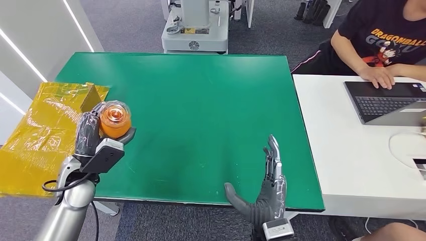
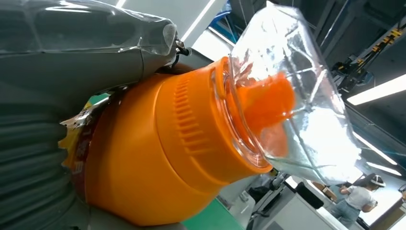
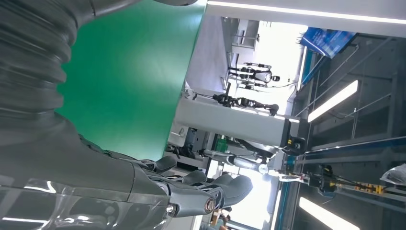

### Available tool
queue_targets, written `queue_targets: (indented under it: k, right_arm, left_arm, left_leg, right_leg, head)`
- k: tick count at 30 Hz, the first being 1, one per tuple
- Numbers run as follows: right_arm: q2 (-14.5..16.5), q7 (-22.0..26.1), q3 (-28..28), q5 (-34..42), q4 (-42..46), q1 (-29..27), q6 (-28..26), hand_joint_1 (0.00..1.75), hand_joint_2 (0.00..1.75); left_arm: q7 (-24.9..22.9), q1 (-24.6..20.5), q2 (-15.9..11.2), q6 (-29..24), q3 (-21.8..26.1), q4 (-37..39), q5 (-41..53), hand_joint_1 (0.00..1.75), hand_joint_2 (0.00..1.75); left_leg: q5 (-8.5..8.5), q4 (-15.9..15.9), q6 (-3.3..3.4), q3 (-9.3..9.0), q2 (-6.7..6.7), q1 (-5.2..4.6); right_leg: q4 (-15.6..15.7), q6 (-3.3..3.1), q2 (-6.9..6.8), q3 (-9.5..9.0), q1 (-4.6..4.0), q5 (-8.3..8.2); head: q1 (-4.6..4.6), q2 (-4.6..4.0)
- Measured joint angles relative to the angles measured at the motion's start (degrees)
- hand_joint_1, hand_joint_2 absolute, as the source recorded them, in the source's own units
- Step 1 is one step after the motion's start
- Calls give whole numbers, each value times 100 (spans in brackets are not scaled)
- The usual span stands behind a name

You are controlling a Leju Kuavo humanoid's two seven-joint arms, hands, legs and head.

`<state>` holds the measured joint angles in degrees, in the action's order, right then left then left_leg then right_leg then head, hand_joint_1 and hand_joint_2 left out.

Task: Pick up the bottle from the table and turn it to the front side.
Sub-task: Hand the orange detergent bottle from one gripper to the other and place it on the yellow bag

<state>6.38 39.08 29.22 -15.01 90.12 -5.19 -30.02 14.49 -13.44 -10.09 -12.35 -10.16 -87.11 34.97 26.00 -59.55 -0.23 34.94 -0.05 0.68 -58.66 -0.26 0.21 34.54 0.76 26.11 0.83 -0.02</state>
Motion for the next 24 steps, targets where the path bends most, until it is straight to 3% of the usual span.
queue_targets:
  k: [7,10,14,17,24]
  right_arm:
    - [0,-25,-25,-2,0,-20,25,0,175]
    - [1,-78,-42,-3,-2,-42,101,0,175]
    - [9,-77,-85,-16,-4,-71,244,0,175]
    - [30,-33,-145,-9,-4,-89,281,0,175]
    - [52,-15,-219,34,-2,-87,349,0,175]
  left_arm:
    - [-121,-41,-169,-10,4,45,199,175,175]
    - [-423,-243,-467,-13,-29,234,912,175,175]
    - [-530,-895,-1077,209,-193,900,2094,175,175]
    - [-396,-1467,-1347,585,-493,1559,2726,175,175]
    - [131,-2982,-1272,1099,-1696,3837,3567,175,175]
  left_leg:
    - [0,0,0,0,0,1]
    - [-2,0,-4,0,1,4]
    - [-15,2,-22,0,1,11]
    - [-19,2,-22,-1,0,11]
    - [-24,-1,-17,0,8,5]
  right_leg:
    - [0,0,1,2,-1,0]
    - [-1,-2,1,6,-2,0]
    - [-4,-9,1,9,-6,-5]
    - [-5,-13,0,12,-7,-8]
    - [-4,-17,9,10,-4,-23]
  head:
    - [0,0]
    - [0,0]
    - [1,0]
    - [0,0]
    - [-1,-1]
